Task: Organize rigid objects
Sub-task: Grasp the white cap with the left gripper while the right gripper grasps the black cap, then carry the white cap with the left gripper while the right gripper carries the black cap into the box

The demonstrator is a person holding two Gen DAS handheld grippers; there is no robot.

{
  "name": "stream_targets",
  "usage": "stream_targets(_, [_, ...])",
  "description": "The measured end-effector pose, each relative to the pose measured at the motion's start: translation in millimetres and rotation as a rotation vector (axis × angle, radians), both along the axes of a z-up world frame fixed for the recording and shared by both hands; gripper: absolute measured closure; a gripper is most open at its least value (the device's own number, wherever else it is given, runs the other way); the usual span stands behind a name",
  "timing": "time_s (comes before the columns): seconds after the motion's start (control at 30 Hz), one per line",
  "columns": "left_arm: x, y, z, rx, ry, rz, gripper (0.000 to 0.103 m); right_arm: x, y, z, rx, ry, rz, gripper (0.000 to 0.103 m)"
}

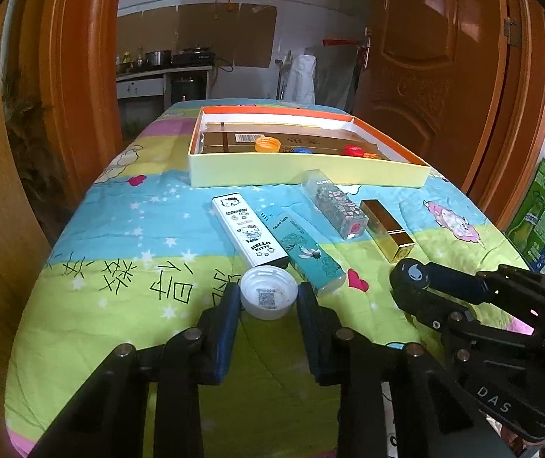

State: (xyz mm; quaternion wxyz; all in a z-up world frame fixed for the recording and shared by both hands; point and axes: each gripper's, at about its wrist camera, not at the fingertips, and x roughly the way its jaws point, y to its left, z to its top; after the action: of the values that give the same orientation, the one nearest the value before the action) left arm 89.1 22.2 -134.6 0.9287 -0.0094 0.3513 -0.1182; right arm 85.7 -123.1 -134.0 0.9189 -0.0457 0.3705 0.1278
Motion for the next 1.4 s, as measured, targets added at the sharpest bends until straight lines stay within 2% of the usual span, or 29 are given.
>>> stream_targets(0.33, [-4.8,3.0,15.0,-0.033,-0.018,-0.016,0.072,-6.6,-11.0,12.2,0.04,-0.022,0.002,0.073])
stream_targets(0.63, [4.0,-3.4,40.5,-0.004,-0.051,-0.039,0.072,-3.1,-22.2,36.3,0.019,-0.068,0.0,0.073])
stream_targets(0.87, [25.2,-5.3,68.7,0.0,-0.075,-0.045,0.072,15.3,-38.4,65.6,0.01,-0.102,-0.005,0.073])
stream_targets(1.1, [50.8,-10.1,98.2,0.044,-0.12,-0.037,0.072,38.2,-46.5,93.5,0.011,-0.115,0.0,0.073])
stream_targets(1.4, [94.9,-8.9,129.5,0.029,-0.127,-0.014,0.072,77.4,-41.8,119.6,-0.011,-0.106,0.012,0.073])
